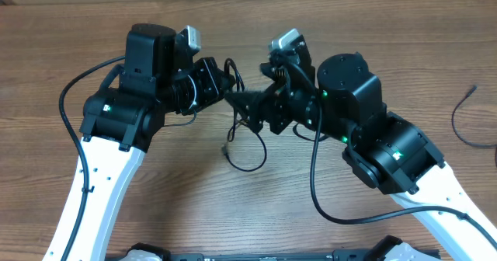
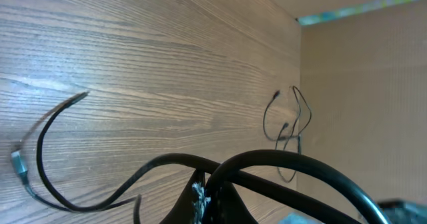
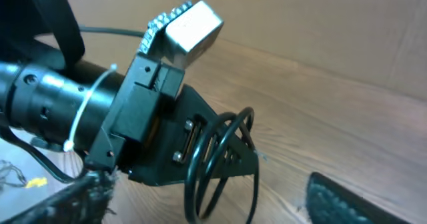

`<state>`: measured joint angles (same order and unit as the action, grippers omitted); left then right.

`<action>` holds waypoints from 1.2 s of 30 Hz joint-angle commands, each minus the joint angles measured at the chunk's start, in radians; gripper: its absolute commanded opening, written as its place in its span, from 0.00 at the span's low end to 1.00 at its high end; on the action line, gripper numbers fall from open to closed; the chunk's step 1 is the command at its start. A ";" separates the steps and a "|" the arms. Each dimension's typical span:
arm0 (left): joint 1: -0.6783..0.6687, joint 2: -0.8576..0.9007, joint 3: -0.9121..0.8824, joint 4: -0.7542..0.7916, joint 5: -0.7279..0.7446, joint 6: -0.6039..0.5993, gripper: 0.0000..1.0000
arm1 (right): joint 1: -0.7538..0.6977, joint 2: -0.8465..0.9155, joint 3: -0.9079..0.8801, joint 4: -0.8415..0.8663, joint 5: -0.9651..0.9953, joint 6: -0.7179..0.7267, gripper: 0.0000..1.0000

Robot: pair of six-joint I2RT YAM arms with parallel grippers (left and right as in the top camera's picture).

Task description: Untangle cables

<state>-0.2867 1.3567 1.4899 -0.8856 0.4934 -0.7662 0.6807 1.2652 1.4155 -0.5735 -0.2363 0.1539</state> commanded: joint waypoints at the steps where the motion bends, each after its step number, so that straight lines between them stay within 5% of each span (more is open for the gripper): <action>1: -0.006 -0.016 0.018 -0.003 0.030 0.048 0.04 | -0.002 -0.005 0.012 0.001 -0.001 -0.025 0.88; 3: -0.006 -0.016 0.018 -0.002 0.048 0.048 0.04 | -0.002 -0.005 0.012 -0.001 -0.001 -0.024 0.66; 6: -0.006 -0.016 0.018 0.001 0.058 0.048 0.04 | -0.002 -0.005 0.012 -0.003 -0.001 -0.024 0.10; 7: -0.008 -0.016 0.018 0.000 0.058 0.048 0.04 | -0.002 -0.005 0.012 -0.004 -0.001 -0.024 0.04; 8: -0.008 -0.016 0.018 0.001 0.058 0.048 0.04 | -0.002 -0.005 0.012 -0.004 -0.001 -0.024 0.04; 10: -0.008 -0.016 0.018 0.000 0.059 0.047 0.04 | -0.001 -0.005 0.012 -0.004 -0.001 -0.024 0.26; 16: -0.008 -0.016 0.018 0.012 0.073 0.044 0.04 | -0.002 -0.003 0.012 -0.004 -0.001 -0.024 0.22; 21: -0.009 -0.016 0.018 0.012 0.084 0.029 0.04 | -0.001 0.015 0.012 -0.005 -0.001 -0.024 0.34; 22: -0.010 -0.016 0.018 0.016 0.084 0.025 0.04 | -0.001 0.019 0.012 -0.004 -0.001 -0.024 0.33; 24: -0.010 -0.016 0.018 0.021 0.085 0.025 0.04 | -0.001 0.029 0.012 -0.004 -0.001 -0.023 0.04; 36: 0.006 -0.019 0.018 -0.008 0.085 0.056 0.04 | -0.004 0.020 0.012 0.031 0.272 -0.019 0.04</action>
<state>-0.2878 1.3567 1.4899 -0.8772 0.5533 -0.7479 0.6811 1.2991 1.4155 -0.5591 -0.1261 0.1349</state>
